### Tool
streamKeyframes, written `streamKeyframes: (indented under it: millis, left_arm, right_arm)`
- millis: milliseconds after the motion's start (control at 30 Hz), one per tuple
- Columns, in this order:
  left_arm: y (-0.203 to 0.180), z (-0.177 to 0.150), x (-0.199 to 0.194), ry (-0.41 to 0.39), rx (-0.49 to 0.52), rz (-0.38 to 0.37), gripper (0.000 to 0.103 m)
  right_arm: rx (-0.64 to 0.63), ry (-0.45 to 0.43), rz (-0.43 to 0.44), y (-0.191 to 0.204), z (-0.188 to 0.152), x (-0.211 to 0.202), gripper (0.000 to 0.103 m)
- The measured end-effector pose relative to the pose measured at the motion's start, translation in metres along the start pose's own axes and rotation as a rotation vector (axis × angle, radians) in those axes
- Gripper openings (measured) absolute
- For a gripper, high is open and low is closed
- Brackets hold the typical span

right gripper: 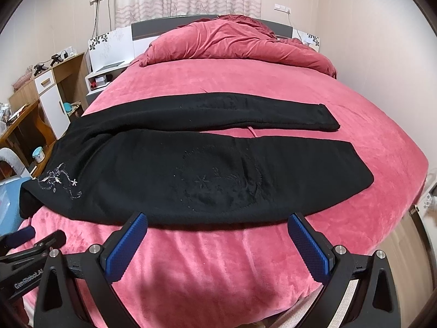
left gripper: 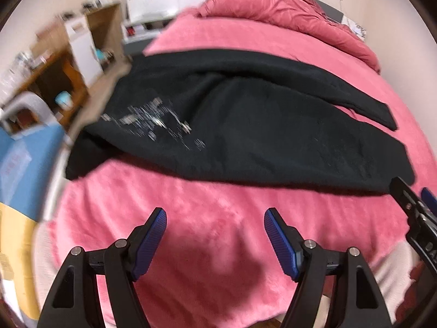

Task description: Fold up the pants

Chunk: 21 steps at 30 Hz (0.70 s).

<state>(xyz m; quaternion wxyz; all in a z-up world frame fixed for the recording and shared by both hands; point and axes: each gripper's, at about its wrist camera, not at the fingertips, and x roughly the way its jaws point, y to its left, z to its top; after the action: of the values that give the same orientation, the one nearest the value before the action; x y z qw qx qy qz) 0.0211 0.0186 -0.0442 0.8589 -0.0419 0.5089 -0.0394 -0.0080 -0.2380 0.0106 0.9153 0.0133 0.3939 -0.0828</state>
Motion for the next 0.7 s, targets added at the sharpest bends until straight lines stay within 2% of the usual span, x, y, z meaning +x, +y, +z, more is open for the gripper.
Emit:
streamKeyframes:
  millis: [100, 167, 267, 367, 433, 500, 567, 700]
  left_arm:
    - [0.018, -0.001, 0.011, 0.058, -0.090, -0.129, 0.076]
    - [0.028, -0.001, 0.018, 0.096, -0.133, -0.172, 0.075]
    - [0.041, -0.002, 0.028, 0.133, -0.189, -0.222, 0.075]
    - [0.062, -0.002, 0.043, 0.197, -0.340, -0.346, 0.075]
    - [0.079, -0.004, 0.052, 0.208, -0.456, -0.375, 0.075]
    - [0.094, -0.005, 0.058, 0.180, -0.549, -0.372, 0.075]
    - [0.107, -0.002, 0.058, 0.118, -0.590, -0.351, 0.075]
    - [0.122, 0.015, 0.053, -0.052, -0.525, -0.262, 0.075]
  right_arm:
    - [-0.010, 0.006, -0.002, -0.007, 0.000, 0.006, 0.103]
    - [-0.018, 0.000, 0.006, -0.016, -0.001, 0.010, 0.103]
    - [0.014, 0.052, 0.095, -0.035, -0.001, 0.024, 0.103]
    - [0.128, 0.130, 0.134, -0.064, -0.007, 0.040, 0.103]
    - [0.173, 0.171, 0.135, -0.083, -0.012, 0.051, 0.103]
    - [0.203, 0.188, 0.136, -0.100, -0.014, 0.057, 0.103]
    - [0.260, 0.193, 0.160, -0.123, -0.015, 0.063, 0.103]
    - [0.424, 0.200, 0.205, -0.169, -0.014, 0.075, 0.103]
